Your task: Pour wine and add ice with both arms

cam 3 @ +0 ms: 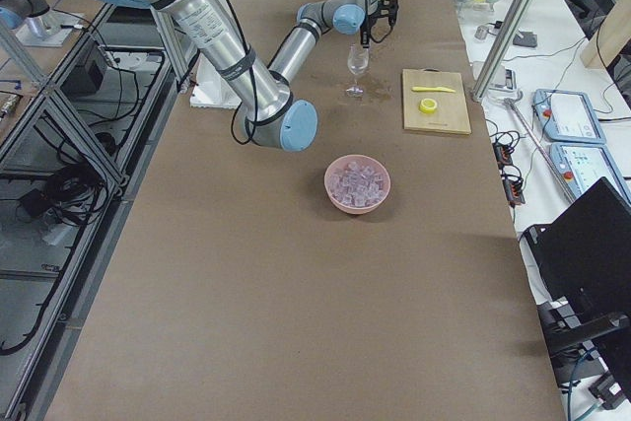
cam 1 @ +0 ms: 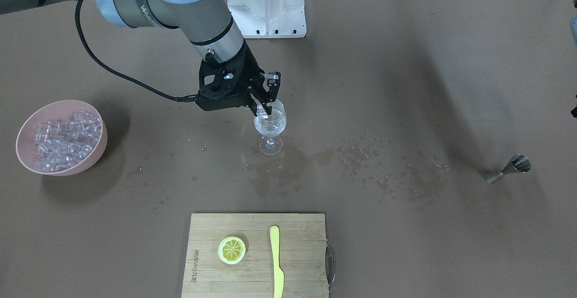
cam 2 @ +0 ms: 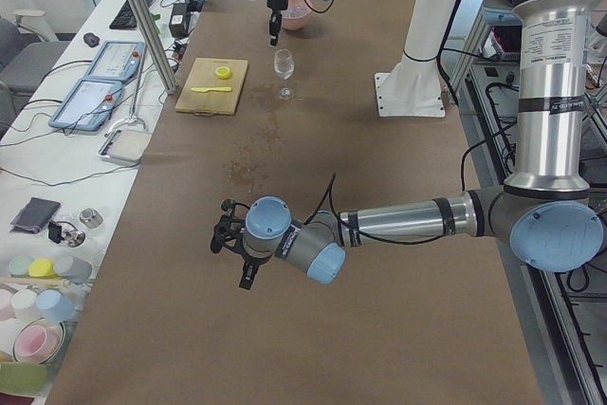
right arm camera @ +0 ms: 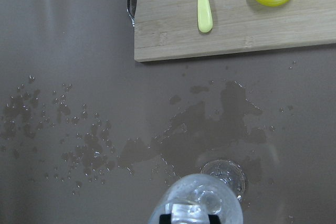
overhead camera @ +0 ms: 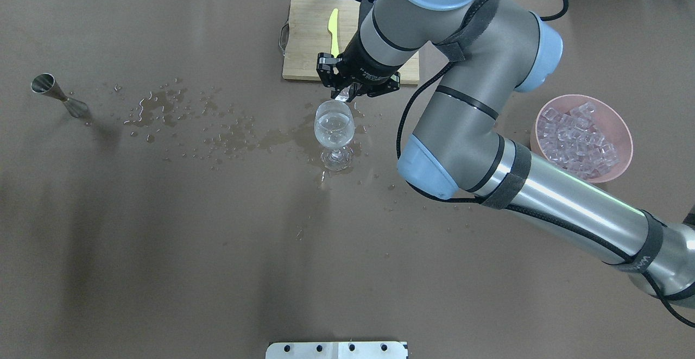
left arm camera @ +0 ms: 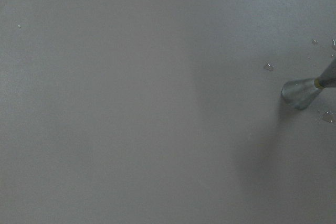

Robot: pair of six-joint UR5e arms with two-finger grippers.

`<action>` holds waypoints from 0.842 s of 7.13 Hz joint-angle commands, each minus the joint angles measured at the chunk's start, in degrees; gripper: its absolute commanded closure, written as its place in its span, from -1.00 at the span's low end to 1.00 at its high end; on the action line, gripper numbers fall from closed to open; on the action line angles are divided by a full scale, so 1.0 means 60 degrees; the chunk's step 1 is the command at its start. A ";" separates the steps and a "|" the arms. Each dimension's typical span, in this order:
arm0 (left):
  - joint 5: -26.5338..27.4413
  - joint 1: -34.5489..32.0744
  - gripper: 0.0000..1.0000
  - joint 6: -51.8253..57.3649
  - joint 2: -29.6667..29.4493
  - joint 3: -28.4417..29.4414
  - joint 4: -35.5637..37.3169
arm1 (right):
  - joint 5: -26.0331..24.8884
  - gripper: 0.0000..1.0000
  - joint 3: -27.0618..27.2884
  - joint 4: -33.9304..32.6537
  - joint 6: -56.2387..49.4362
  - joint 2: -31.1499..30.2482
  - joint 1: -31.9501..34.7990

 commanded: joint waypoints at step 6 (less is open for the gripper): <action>0.0015 0.0000 -0.96 0.0003 -0.0015 0.0010 0.0000 | -0.0195 -1.00 0.0110 0.0010 0.0206 -0.0042 -0.0240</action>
